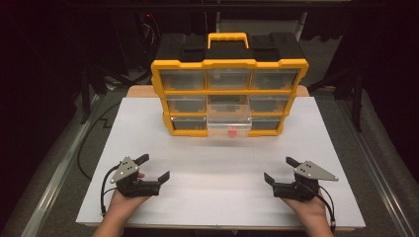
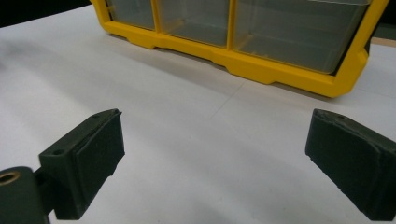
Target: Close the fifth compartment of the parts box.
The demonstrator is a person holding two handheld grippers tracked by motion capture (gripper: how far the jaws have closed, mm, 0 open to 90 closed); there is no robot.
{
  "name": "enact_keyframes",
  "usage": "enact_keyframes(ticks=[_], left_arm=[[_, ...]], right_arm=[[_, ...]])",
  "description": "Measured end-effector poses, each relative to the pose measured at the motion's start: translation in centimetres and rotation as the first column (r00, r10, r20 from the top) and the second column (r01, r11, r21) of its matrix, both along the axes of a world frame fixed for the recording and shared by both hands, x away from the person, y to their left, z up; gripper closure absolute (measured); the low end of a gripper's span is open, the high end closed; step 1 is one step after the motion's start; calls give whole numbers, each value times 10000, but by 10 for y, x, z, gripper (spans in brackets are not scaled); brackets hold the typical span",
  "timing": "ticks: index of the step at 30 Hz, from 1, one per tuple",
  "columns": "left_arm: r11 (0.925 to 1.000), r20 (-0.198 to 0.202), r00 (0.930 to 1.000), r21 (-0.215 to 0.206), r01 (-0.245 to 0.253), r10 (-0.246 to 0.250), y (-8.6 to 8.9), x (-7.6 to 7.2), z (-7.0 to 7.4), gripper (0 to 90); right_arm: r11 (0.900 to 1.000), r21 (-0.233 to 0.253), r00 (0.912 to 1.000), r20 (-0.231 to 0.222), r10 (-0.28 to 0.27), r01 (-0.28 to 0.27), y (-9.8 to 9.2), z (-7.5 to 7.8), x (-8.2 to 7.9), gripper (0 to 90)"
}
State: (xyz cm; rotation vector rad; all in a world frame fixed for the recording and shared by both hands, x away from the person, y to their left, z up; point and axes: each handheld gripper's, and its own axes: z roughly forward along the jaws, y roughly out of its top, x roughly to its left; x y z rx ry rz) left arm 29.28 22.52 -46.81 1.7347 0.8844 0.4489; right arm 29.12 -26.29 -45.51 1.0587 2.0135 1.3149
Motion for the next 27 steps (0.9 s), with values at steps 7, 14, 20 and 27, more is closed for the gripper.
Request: enact_keyframes(ticks=[7,14,20,27], left_arm=[[9999,-8,9999,-53,-112,112,1,2,-1,2],[10000,71,10000,-29,49,-49,1,0,0,3],[10000,44,10000,-61,51,-50,1,1,0,2],[9998,39,10000,-184,17,-16,2,1,0,2]], right_arm=[[9992,-233,9994,-66,334,-336,4,-2,1,95],[9998,-25,9995,-257,199,-200,1,-2,3,188],[9999,-33,9999,-97,139,-139,3,-1,2,258],[9997,-220,10000,-56,66,-67,5,-2,0,394]])
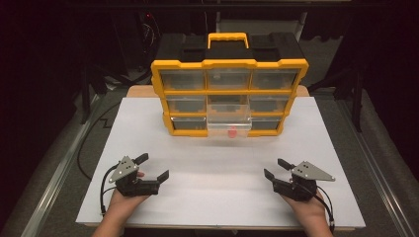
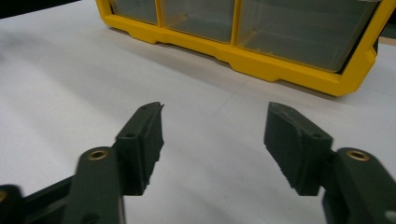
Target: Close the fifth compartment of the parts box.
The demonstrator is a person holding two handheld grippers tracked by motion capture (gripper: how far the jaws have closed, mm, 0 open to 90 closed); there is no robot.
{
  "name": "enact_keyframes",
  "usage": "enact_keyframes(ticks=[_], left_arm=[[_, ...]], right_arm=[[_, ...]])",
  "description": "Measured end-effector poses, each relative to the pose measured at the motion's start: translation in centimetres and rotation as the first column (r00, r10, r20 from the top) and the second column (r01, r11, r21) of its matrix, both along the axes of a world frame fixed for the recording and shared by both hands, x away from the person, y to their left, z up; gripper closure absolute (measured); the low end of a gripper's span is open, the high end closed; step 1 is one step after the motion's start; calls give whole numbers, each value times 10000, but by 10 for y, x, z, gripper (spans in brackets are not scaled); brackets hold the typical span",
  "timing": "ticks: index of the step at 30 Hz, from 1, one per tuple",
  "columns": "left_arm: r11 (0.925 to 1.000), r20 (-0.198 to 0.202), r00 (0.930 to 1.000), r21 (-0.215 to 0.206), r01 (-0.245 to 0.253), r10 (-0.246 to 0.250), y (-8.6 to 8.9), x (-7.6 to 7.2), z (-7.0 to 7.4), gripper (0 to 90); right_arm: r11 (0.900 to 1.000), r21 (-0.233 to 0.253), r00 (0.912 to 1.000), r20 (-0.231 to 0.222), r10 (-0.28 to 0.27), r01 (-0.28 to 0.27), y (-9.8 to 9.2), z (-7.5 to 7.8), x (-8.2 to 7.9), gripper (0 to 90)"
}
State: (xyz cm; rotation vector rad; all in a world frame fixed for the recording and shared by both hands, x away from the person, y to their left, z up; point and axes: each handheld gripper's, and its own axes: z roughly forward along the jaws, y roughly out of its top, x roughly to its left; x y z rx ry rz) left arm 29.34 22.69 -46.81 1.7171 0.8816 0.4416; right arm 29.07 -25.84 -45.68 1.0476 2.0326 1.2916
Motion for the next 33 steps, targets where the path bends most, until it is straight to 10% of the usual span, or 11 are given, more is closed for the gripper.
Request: enact_keyframes(ticks=[23,33], left_arm=[[9999,1,9999,-24,151,-151,-1,0,0,3],[9999,52,9999,3,130,-130,0,0,1,3]], right_arm=[[9999,-136,10000,80,-16,18,-1,7,-4,897],[9999,-116,10000,91,-39,40,2,10,-5,900]])
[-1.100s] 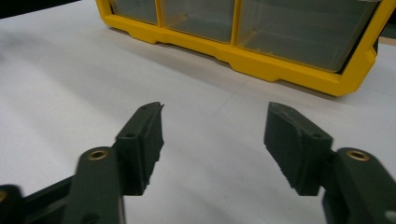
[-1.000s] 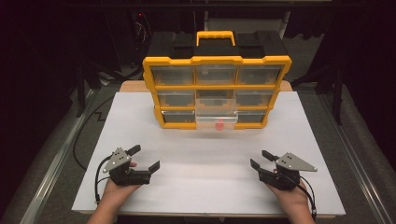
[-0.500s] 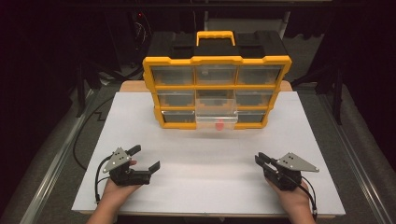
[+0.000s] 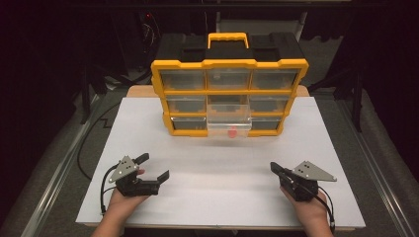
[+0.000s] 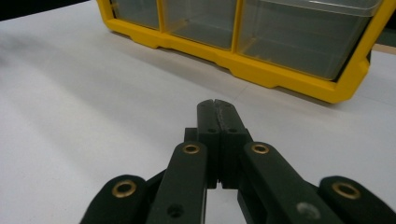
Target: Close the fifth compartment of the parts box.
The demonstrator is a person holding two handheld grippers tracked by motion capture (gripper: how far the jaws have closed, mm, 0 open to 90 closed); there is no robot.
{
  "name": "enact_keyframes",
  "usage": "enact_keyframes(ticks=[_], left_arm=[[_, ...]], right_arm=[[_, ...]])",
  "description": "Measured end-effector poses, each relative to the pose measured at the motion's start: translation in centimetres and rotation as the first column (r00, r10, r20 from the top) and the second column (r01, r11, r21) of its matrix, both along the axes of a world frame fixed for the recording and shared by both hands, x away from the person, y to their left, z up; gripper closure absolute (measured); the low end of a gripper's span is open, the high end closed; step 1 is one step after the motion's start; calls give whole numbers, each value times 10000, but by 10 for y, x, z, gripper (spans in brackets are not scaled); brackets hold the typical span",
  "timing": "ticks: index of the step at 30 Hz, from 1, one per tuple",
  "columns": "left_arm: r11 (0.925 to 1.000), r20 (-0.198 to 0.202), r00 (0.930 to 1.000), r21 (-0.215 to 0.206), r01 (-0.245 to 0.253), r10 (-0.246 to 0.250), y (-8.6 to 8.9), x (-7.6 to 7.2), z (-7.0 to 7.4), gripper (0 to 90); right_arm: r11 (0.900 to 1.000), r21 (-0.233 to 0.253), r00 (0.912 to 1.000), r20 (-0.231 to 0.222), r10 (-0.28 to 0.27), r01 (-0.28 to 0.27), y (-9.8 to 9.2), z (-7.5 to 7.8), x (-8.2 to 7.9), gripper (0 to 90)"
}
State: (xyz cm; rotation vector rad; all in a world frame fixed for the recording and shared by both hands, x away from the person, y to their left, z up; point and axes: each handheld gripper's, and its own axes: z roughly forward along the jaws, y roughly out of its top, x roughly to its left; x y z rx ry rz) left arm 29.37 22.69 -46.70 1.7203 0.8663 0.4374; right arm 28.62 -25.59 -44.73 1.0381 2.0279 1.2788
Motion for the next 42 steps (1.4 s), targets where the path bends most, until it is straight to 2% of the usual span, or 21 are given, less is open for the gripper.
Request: enact_keyframes(ticks=[4,10,15,18,29,31,36,42], left_arm=[[10000,-111,9999,48,-14,15,0,1,0,3],[10000,-65,10000,36,32,-32,1,0,0,3],[10000,-66,10000,0,55,-55,0,0,0,3],[10000,-47,9999,7,92,-92,0,0,0,3],[9999,23,9999,14,128,-128,0,0,0,3],[9999,33,9999,15,150,-150,1,0,1,3],[9997,66,9997,71,215,-216,0,0,1,3],[9996,143,9995,113,262,-264,-1,-1,1,3]], right_arm=[[9996,-177,9997,103,236,-235,7,0,0,900],[9977,169,9977,125,660,-662,30,6,4,900],[9942,-289,9942,271,1040,-1032,49,8,7,900],[9927,-357,9926,344,1161,-1149,57,9,10,900],[9954,-112,9925,756,960,-954,75,17,25,900],[9955,108,9935,658,927,-936,77,19,29,900],[9948,369,9920,875,909,-945,83,28,36,900],[9954,503,9924,962,771,-822,90,35,40,900]])
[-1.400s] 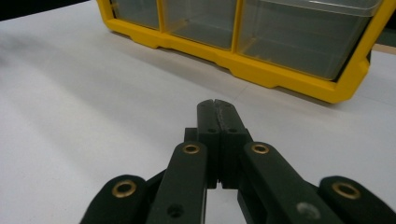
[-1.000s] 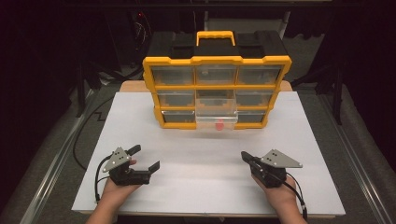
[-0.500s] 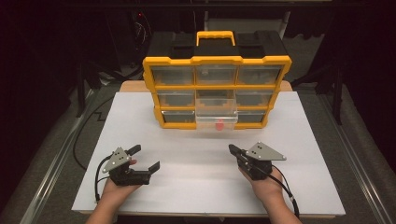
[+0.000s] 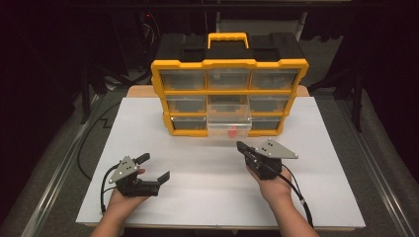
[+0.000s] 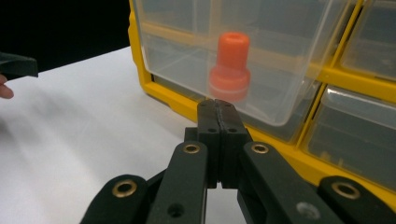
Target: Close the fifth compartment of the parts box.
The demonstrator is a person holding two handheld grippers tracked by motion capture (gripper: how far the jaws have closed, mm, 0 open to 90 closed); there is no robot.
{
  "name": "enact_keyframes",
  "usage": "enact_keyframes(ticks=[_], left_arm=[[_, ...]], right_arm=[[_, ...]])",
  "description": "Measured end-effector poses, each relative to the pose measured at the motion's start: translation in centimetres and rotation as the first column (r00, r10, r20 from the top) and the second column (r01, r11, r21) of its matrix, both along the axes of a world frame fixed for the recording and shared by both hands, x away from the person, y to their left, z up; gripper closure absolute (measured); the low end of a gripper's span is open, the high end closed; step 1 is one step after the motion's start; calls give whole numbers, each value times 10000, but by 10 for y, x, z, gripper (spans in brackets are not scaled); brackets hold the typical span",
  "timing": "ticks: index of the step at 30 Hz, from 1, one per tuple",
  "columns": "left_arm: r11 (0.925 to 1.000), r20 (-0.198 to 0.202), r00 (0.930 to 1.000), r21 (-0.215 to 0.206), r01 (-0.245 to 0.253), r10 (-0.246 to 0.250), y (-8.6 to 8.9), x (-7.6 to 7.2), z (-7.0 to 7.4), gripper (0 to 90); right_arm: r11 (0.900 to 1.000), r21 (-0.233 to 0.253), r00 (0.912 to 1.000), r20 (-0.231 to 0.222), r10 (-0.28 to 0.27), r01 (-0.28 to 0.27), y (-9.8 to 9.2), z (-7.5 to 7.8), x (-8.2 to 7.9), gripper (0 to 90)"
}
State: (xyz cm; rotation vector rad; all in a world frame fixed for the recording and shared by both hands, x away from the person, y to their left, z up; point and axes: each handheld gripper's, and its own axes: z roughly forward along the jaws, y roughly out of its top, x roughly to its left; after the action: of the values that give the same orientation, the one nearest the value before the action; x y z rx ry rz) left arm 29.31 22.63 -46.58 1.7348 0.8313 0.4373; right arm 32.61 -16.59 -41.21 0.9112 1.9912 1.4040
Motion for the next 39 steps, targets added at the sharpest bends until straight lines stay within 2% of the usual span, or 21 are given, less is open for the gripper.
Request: enact_keyframes(ticks=[5,7,23,30,39], left_arm=[[10000,11,10000,-28,-20,20,0,0,0,2],[10000,21,10000,-52,-26,26,0,0,0,3],[10000,49,10000,-20,4,-4,1,0,1,3],[10000,65,10000,-22,30,-30,1,-1,1,3],[9999,110,9999,-66,86,-85,1,-1,1,3]], right_arm=[[9999,99,9999,96,-88,87,4,6,3,900],[9998,148,9999,-92,-98,99,7,10,4,900],[9998,179,9984,566,-94,84,18,31,7,900],[9996,256,9978,652,-140,124,20,40,8,900],[9997,197,9967,792,-179,164,22,44,13,900]])
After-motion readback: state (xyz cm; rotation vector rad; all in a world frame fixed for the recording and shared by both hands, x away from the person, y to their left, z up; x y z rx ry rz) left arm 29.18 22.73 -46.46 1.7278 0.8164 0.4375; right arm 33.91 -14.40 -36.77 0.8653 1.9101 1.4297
